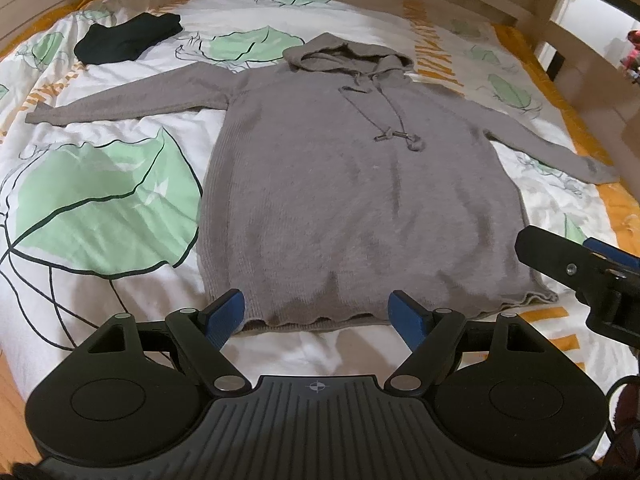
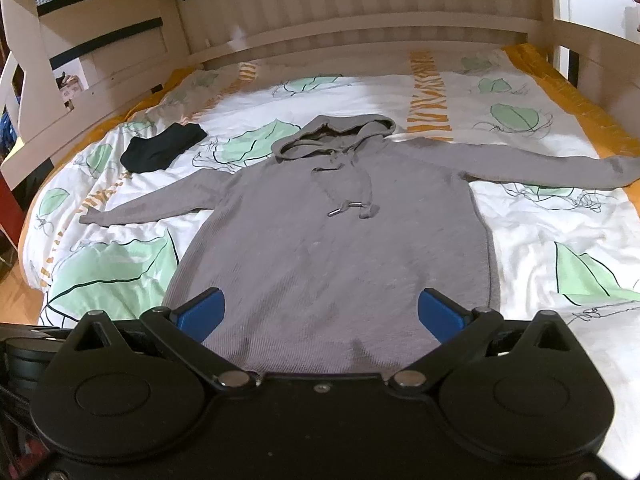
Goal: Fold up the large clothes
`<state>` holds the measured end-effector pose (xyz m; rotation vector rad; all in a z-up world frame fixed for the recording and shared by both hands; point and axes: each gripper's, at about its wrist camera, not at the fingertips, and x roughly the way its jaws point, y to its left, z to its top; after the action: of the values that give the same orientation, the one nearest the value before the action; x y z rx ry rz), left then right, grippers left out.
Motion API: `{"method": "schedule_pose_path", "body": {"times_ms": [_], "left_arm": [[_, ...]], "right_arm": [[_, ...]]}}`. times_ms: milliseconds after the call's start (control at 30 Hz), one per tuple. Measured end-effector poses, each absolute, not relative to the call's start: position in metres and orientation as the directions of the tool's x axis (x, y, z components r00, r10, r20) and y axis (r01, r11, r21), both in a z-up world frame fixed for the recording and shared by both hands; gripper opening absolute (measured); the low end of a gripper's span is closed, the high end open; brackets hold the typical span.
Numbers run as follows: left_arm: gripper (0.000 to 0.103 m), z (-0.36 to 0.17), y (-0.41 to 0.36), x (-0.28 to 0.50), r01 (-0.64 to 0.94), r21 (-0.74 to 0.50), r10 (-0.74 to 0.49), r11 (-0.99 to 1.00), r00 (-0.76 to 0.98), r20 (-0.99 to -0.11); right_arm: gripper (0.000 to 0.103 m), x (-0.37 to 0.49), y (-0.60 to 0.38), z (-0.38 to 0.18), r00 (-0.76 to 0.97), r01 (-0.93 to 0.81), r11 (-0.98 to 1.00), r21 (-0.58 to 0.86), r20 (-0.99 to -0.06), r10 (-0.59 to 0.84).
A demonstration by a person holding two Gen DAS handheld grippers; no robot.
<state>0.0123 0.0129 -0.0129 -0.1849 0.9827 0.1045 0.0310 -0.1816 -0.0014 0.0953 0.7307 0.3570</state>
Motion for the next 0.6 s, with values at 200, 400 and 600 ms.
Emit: {"method": "schedule_pose_path", "body": {"times_ms": [200,400,600], "left_arm": [[0.078,-0.017,0.014,0.017,-0.183,-0.098,0.015,0.978,0.534,-0.845],[0.078,-0.024,0.018,0.025,-0.194,-0.094,0.020,0.977,0.516,-0.856],[0.078,-0.033,0.028,0.037,-0.218,-0.115,0.015,0.969,0.517,-0.856]], "right_arm": [[0.102,0.039,-0.178,-0.006,0.668,-0.295,0.931,0.214,-0.651,0.361],[0.102,0.050,-0.177,-0.015,0.640,-0.303,0.923,0.238,-0.666,0.382],[0.102,0.070,-0.181,-0.029,0.576,-0.303,0.890,0.341,-0.678,0.456]]}}
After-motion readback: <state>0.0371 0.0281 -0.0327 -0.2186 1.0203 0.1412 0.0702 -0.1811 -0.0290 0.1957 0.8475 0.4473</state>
